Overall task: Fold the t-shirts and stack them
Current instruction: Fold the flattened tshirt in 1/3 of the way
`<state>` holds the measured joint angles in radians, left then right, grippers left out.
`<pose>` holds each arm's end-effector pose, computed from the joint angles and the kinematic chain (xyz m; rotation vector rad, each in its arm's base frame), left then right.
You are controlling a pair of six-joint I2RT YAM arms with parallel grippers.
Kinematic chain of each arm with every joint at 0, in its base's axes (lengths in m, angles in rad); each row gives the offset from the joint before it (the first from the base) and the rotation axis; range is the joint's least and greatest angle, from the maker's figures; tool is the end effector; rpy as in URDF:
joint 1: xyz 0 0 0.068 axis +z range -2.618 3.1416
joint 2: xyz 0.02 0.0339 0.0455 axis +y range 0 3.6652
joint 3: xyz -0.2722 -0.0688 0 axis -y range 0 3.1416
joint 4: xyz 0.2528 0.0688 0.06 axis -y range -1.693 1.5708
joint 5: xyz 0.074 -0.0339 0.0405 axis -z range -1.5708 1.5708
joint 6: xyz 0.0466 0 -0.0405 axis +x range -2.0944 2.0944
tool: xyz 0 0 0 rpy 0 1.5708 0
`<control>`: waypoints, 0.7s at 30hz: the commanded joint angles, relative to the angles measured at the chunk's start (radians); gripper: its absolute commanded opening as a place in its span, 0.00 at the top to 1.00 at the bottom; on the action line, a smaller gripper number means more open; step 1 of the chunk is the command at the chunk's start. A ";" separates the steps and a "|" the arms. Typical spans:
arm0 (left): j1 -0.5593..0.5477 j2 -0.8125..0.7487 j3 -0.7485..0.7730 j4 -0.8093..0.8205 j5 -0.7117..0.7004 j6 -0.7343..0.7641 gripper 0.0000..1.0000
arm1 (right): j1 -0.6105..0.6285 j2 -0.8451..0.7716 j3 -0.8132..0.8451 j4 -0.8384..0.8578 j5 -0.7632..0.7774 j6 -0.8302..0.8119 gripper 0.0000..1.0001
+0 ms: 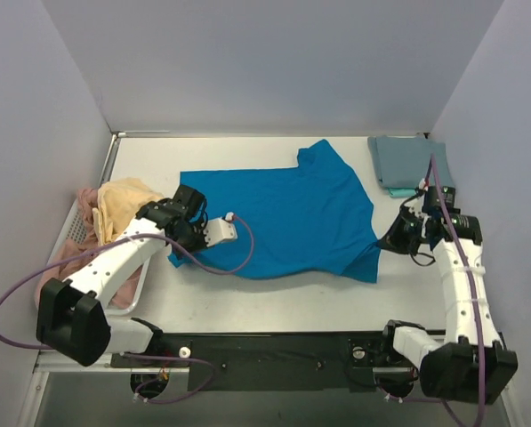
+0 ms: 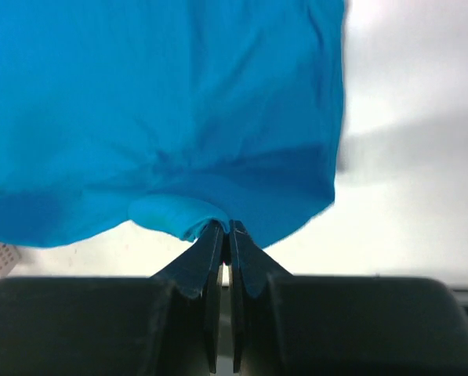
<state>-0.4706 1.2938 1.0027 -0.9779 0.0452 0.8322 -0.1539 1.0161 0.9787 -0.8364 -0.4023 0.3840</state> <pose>0.2137 -0.1111 0.2451 1.7276 2.2499 0.0145 0.2069 -0.0136 0.3058 0.4724 2.3920 0.5939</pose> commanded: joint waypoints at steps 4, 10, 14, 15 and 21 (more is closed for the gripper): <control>0.115 0.171 0.105 0.107 -0.025 0.024 1.00 | 0.083 0.215 0.078 0.338 0.033 -0.189 1.00; 0.162 0.275 0.180 0.174 -0.036 -0.008 1.00 | 0.111 0.441 0.228 0.373 0.026 -0.292 1.00; 0.173 0.334 0.217 0.185 -0.036 -0.008 1.00 | 0.123 0.554 0.336 0.369 -0.041 -0.376 1.00; 0.173 0.341 0.218 0.186 -0.036 -0.007 1.00 | 0.129 0.578 0.353 0.352 -0.065 -0.416 1.00; 0.196 0.392 0.226 0.191 -0.065 0.005 1.00 | 0.148 0.726 0.508 0.260 -0.090 -0.583 1.00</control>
<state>-0.2977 1.6615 1.1900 -0.8093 0.0051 0.8341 -0.0166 1.7077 1.4147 -0.5049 -0.4484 -0.0525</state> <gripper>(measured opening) 0.022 0.007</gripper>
